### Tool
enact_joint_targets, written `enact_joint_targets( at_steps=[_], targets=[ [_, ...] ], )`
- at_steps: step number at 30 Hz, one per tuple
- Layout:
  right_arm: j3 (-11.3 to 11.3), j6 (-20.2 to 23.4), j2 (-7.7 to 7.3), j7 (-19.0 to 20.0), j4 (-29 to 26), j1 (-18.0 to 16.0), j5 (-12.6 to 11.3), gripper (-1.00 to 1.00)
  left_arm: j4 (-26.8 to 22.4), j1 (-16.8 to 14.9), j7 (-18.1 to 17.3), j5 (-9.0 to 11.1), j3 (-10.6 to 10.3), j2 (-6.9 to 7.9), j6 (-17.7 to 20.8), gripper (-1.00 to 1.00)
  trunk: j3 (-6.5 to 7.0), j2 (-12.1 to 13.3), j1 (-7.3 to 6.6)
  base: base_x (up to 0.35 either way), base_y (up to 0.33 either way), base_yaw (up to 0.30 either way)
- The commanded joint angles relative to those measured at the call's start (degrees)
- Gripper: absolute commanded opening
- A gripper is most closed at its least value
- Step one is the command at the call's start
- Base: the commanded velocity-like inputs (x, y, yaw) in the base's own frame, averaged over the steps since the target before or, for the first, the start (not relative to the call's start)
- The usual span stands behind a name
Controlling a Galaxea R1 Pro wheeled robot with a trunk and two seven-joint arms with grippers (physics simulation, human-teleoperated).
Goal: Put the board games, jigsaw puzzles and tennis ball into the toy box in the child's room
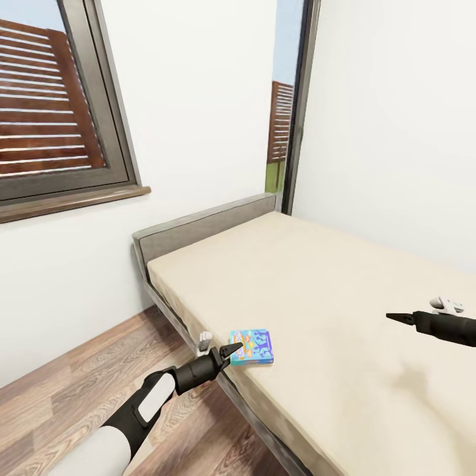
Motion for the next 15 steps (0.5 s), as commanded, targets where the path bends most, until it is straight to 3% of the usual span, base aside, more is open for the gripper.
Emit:
enact_joint_targets(
  at_steps=[1,15],
  targets=[
    [-0.1,0.3,0.00,0.1,0.0,0.0,-0.1,1.00,-0.1,0.0,0.0,0.9,-0.2,-1.90,0.7,-1.00,-0.05,0.0,-0.01,0.000,0.000,0.000],
    [-0.1,0.3,0.01,0.1,0.0,0.0,-0.1,1.00,-2.0,0.8,0.1,0.8,-0.1,-1.91,0.8,-1.00,-0.05,0.0,-0.01,0.000,0.000,0.000]
  ],
)
